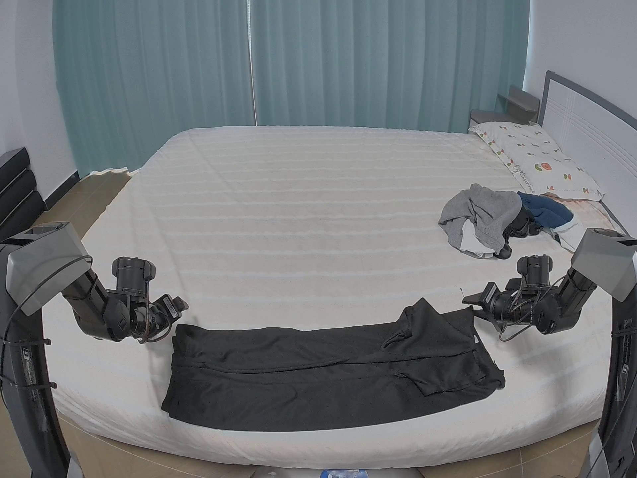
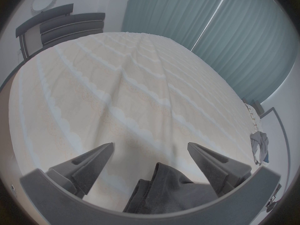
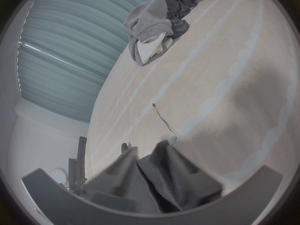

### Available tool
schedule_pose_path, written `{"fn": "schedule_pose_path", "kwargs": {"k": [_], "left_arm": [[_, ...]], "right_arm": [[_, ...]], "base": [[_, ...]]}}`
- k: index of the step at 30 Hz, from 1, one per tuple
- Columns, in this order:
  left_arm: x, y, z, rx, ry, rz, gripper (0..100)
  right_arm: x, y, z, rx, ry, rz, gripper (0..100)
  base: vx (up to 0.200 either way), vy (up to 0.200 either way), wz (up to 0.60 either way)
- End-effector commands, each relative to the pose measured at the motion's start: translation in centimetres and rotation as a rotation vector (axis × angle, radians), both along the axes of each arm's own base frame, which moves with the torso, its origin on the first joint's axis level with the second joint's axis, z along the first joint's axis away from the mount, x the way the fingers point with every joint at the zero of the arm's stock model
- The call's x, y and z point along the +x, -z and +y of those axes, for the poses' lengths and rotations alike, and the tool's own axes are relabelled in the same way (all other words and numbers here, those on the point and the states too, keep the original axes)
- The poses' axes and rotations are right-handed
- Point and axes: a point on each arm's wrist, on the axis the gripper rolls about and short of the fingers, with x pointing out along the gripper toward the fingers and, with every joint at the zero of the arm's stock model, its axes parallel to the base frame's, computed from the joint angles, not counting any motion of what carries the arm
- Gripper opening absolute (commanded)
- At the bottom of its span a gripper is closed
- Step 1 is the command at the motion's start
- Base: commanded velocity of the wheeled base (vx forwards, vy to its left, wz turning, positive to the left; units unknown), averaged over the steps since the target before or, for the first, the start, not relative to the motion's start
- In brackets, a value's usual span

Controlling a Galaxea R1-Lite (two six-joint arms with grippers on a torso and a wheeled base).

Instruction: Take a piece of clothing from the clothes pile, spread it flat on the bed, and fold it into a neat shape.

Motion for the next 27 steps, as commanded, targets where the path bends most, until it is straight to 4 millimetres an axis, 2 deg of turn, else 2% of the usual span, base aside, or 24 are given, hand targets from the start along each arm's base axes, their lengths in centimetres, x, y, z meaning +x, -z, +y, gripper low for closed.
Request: {"fn": "schedule_pose_path", "kwargs": {"k": [1, 2, 5, 8, 10, 12, 18, 27], "left_arm": [[-0.2, -1.0, 0.4, -0.033, 0.012, -0.018, 100], [-0.2, -1.0, 0.4, -0.033, 0.012, -0.018, 100], [-0.2, -1.8, 0.3, -0.041, 0.016, -0.038, 100], [0.0, -1.8, 0.1, -0.052, 0.020, -0.045, 100], [0.0, -1.9, -0.1, -0.100, 0.029, -0.048, 100], [-0.4, -2.1, -0.1, -0.151, 0.016, -0.043, 100], [-2.4, -1.7, 0.0, -0.295, -0.066, 0.000, 100], [-2.9, -0.9, 0.1, -0.353, -0.097, -0.062, 100]], "right_arm": [[-0.2, -1.0, -0.2, -0.006, 0.000, -0.041, 100], [-0.2, -1.0, -0.2, -0.006, 0.000, -0.041, 100], [-1.8, -3.5, 0.3, 0.006, -0.025, -0.131, 100], [-2.7, -4.2, 2.0, 0.030, -0.102, -0.152, 100], [-3.2, -3.8, 3.7, 0.037, -0.164, -0.138, 100], [-3.1, -3.2, 4.2, 0.024, -0.186, -0.134, 100], [-2.1, -0.9, 4.8, -0.033, -0.253, -0.131, 100], [-2.2, 0.7, 4.9, -0.090, -0.297, -0.123, 100]], "base": [[0.000, 0.000, 0.00], [0.000, 0.000, 0.00], [0.000, 0.000, 0.00], [0.000, 0.000, 0.00], [0.000, 0.000, 0.00], [0.000, 0.000, 0.00], [0.000, 0.000, 0.00], [0.000, 0.000, 0.00]]}}
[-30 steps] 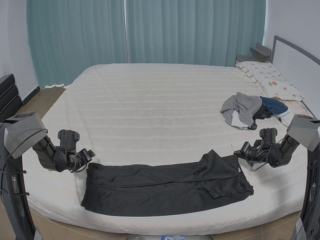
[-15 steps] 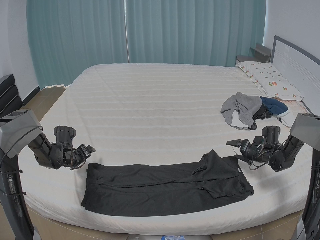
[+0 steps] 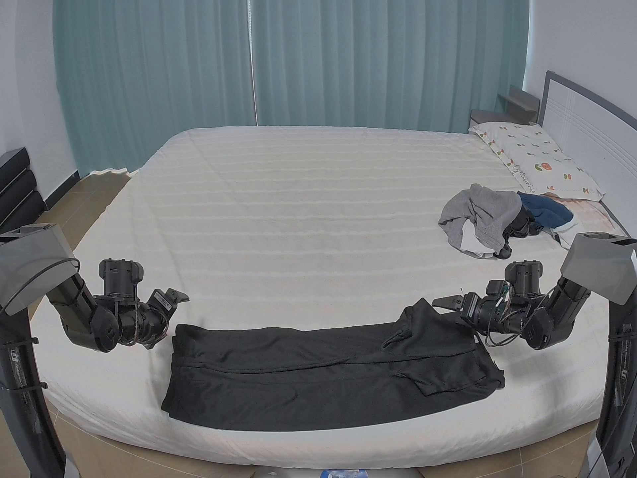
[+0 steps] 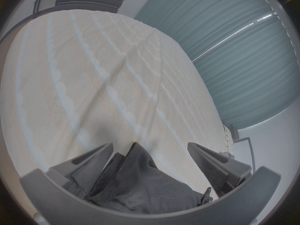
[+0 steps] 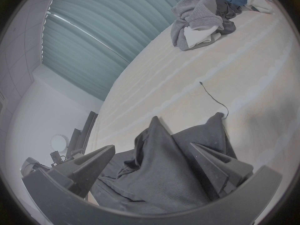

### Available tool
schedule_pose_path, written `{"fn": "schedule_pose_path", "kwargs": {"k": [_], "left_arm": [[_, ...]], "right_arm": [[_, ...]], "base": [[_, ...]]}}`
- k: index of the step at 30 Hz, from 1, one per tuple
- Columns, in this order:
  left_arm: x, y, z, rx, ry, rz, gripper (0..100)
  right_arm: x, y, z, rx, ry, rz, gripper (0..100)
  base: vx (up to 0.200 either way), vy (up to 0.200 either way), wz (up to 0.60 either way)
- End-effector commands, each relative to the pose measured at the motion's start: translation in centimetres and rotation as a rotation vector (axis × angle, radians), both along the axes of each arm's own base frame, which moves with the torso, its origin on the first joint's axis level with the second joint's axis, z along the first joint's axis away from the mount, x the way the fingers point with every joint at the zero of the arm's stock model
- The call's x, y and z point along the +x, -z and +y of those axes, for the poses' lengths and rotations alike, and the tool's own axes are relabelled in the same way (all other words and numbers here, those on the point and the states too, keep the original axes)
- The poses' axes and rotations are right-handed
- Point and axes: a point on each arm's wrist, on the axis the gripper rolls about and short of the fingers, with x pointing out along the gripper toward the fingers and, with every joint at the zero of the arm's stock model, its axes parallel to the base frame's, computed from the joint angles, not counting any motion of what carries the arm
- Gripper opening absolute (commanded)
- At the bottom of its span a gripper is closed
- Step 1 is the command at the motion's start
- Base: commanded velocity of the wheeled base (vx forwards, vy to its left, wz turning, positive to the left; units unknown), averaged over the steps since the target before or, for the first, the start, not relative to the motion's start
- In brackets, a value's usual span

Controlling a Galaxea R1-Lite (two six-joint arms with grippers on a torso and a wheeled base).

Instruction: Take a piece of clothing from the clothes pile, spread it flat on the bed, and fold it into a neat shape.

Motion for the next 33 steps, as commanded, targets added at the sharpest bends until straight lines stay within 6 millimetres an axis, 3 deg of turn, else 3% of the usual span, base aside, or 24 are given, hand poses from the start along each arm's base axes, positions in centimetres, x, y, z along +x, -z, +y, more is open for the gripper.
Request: {"fn": "schedule_pose_path", "kwargs": {"k": [1, 10, 11, 23, 33], "left_arm": [[-0.6, 1.0, 0.2, -0.007, -0.007, 0.021, 100], [-0.8, 1.5, 0.3, 0.000, -0.018, 0.034, 100], [-0.8, 1.5, 0.3, 0.000, -0.018, 0.034, 100], [-1.0, 1.6, 0.4, 0.001, -0.019, 0.041, 100], [-1.0, 1.7, 0.4, 0.002, -0.019, 0.042, 100]], "right_arm": [[-0.2, 1.5, 0.3, -0.019, -0.019, 0.029, 100], [-0.4, 2.0, 0.0, -0.041, -0.027, 0.031, 100], [-0.4, 2.0, 0.0, -0.043, -0.028, 0.031, 0], [-2.4, 2.6, -2.5, -0.157, -0.051, 0.020, 0], [-4.4, 1.6, -2.8, -0.150, -0.084, -0.027, 0]], "base": [[0.000, 0.000, 0.00], [0.000, 0.000, 0.00], [0.000, 0.000, 0.00], [0.000, 0.000, 0.00], [0.000, 0.000, 0.00]]}}
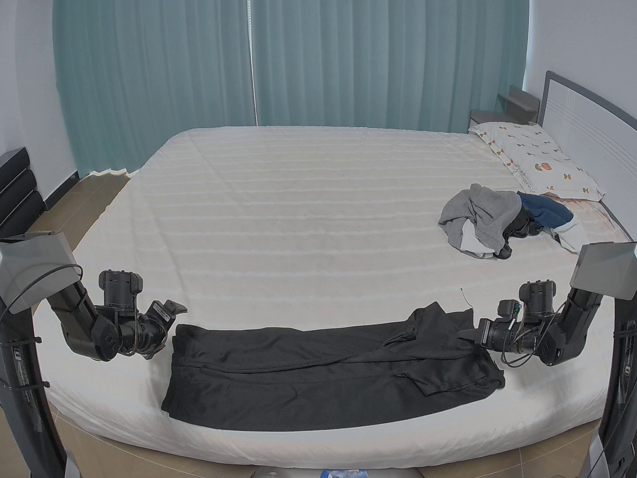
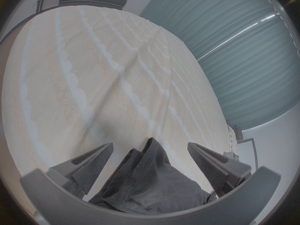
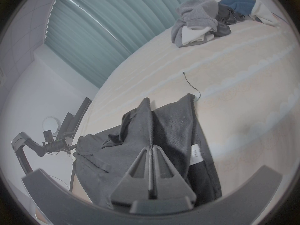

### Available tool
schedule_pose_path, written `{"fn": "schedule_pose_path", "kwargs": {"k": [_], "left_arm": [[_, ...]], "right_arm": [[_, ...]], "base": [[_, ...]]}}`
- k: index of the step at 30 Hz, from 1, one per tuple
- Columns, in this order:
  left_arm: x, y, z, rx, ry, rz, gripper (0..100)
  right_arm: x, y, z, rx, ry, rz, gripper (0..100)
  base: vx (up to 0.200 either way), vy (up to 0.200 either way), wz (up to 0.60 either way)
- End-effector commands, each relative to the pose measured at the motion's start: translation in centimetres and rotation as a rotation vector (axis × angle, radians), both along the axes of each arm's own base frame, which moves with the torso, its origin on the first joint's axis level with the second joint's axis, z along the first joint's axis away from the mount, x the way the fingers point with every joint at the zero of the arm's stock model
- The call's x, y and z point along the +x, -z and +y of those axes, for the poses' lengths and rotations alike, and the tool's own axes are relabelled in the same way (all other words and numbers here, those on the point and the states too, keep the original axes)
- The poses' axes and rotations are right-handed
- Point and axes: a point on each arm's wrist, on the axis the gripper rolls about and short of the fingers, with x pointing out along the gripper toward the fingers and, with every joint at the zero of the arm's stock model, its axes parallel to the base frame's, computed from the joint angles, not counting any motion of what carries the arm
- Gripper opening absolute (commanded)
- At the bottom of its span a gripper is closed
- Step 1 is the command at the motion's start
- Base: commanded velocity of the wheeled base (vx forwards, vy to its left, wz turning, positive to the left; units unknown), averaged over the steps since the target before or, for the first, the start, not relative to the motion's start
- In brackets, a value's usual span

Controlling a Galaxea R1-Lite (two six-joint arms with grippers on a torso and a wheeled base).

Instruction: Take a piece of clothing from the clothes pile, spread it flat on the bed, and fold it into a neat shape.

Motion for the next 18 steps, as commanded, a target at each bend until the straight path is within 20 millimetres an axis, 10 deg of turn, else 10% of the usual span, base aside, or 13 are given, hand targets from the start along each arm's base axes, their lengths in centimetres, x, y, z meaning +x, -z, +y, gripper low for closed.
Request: {"fn": "schedule_pose_path", "kwargs": {"k": [1, 18], "left_arm": [[0.0, 0.1, 0.0, 0.000, -0.001, 0.003, 100], [-0.1, 0.2, 0.0, 0.002, 0.001, 0.007, 100]], "right_arm": [[-1.1, -0.4, -0.5, 0.001, -0.004, -0.030, 0], [-2.9, 0.8, -1.2, -0.110, -0.075, -0.042, 0]], "base": [[0.000, 0.000, 0.00], [0.000, 0.000, 0.00]]}}
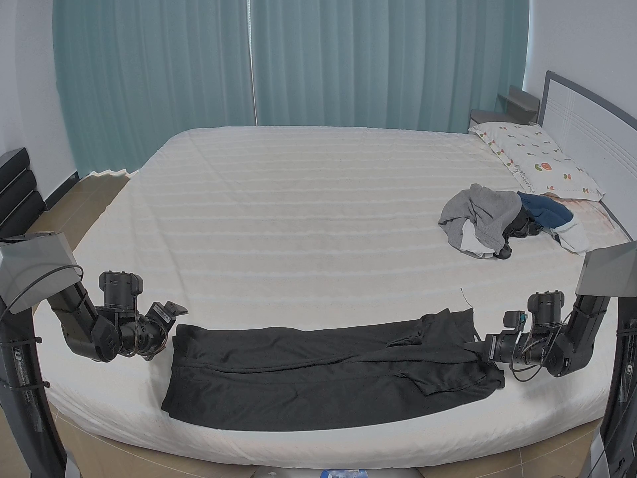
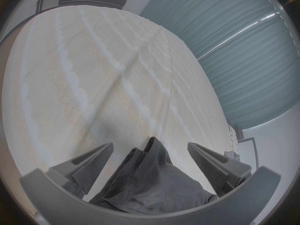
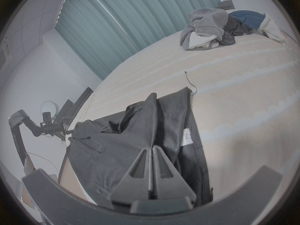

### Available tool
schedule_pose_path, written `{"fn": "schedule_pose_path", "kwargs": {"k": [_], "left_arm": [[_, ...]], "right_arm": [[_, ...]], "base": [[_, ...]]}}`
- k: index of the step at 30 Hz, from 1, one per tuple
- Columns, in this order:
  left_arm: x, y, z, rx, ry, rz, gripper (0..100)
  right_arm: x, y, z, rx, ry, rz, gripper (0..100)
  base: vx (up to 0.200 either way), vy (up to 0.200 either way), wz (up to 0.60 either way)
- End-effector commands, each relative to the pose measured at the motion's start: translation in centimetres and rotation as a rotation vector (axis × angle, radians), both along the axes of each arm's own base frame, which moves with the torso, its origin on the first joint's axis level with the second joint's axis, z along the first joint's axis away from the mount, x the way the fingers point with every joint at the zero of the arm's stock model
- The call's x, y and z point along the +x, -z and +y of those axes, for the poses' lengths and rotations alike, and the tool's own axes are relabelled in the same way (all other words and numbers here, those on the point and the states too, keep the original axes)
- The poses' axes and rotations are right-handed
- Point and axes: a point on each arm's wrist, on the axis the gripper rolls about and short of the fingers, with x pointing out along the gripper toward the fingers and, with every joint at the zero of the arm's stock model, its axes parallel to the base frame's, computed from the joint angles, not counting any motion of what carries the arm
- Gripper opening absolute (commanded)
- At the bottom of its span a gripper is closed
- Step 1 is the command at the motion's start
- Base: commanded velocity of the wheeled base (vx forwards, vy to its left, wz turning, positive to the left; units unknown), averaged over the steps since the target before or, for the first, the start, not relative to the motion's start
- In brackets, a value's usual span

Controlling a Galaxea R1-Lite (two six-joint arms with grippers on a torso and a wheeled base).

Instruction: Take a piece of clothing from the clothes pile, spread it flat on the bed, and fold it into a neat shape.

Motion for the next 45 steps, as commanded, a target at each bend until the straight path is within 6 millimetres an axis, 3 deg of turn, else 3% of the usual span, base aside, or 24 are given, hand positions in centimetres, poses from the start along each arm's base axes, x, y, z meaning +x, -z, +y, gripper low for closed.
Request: {"fn": "schedule_pose_path", "kwargs": {"k": [1, 2, 6, 10, 14, 23, 29, 45], "left_arm": [[0.0, 0.0, 0.0, -0.001, -0.002, 0.001, 100], [0.0, 0.0, 0.0, -0.003, -0.004, 0.001, 100], [0.0, 0.0, 0.0, -0.003, -0.002, 0.001, 100], [0.0, 0.0, -0.1, -0.004, 0.000, 0.001, 100], [0.0, 0.1, -0.3, 0.000, 0.004, 0.001, 100], [-0.5, 0.5, -0.3, 0.003, 0.009, -0.032, 100], [-0.6, 0.6, -0.3, 0.004, 0.008, -0.064, 100], [-0.7, 0.7, -0.3, 0.005, 0.009, -0.063, 100]], "right_arm": [[-0.5, 0.4, -0.1, -0.010, -0.006, 0.018, 0], [-0.4, 0.3, -0.2, -0.016, -0.007, 0.009, 100], [0.6, -0.7, -0.2, -0.020, 0.008, -0.053, 100], [2.0, -4.1, 0.7, 0.045, 0.040, -0.132, 100], [3.1, -5.7, 4.3, 0.133, 0.061, -0.120, 100], [4.0, -5.0, 10.1, 0.167, 0.049, 0.087, 100], [4.5, -4.5, 10.5, 0.140, 0.074, 0.168, 100], [6.8, -3.7, 14.7, 0.092, 0.005, 0.288, 100]], "base": [[0.000, 0.000, 0.00], [0.000, 0.000, 0.00], [0.000, 0.000, 0.00], [0.000, 0.000, 0.00], [0.000, 0.000, 0.00], [0.000, 0.000, 0.00], [0.000, 0.000, 0.00], [0.000, 0.000, 0.00]]}}
